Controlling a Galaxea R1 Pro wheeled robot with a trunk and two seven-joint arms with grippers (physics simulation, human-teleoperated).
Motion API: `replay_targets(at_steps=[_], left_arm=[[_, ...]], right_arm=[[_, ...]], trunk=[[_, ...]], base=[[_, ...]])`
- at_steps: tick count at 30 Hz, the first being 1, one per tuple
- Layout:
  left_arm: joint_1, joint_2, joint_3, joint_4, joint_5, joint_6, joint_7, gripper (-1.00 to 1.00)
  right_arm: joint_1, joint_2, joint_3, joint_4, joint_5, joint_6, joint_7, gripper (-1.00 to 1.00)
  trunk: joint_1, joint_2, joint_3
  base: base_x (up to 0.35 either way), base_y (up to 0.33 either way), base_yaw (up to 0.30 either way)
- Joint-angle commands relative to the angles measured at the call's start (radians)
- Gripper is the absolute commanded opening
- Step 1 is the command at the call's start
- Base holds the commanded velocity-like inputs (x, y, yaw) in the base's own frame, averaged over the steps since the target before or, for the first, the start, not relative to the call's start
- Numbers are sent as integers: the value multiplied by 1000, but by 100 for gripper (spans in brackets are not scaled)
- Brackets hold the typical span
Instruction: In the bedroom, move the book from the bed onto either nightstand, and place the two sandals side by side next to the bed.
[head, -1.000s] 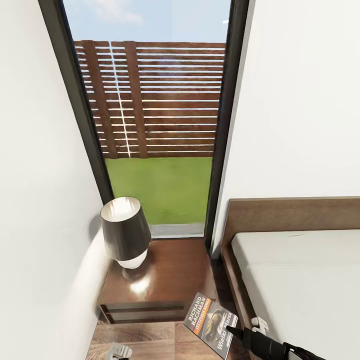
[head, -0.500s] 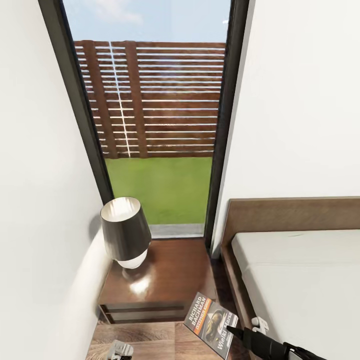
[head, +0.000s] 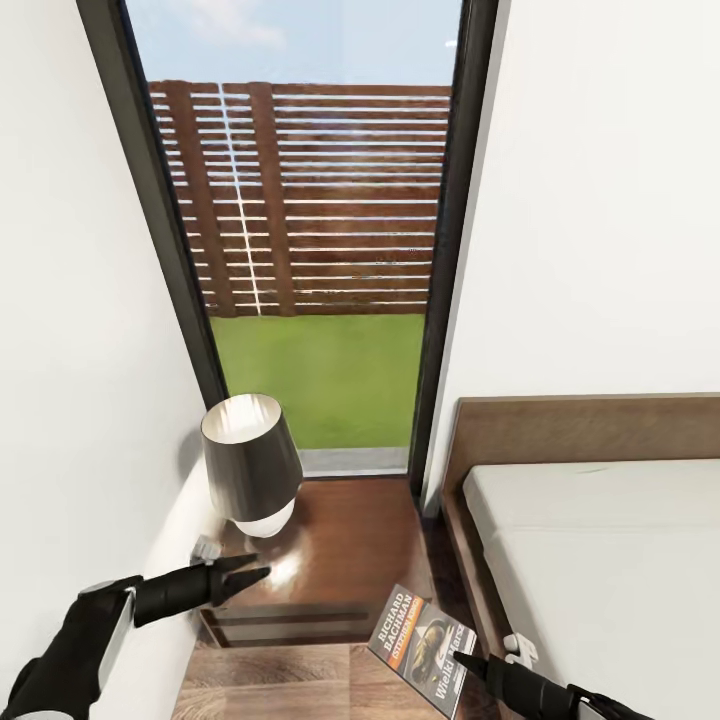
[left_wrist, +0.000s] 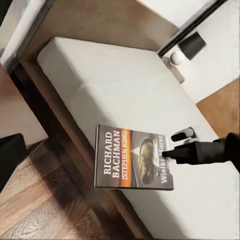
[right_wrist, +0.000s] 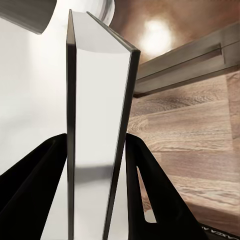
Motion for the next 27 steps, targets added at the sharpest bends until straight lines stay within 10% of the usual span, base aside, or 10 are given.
replay_targets(at_steps=[1,10,20,27], left_arm=[[-1,15,3,-10,16,19,-36,100],[0,35,-1,-9,64,32,-151,100],[1,-30,-3,-9,57,42,-160,100],[1,-32,-3,-9,58,43,-154,100]], right_arm=[[-2,0,6,3,-11,7,5,-100],[-2,0,6,3,-11,7,5,-100],[-2,-5,-2,-4,-17,20,11,-100],[-4,-8,-4,-175,-18,232,14,-100]], trunk=[[0,-1,-2],[0,-1,-2],[0,-1,-2],[0,-1,-2]], base=[[0,0,0],[0,0,0],[0,0,0],[0,0,0]])
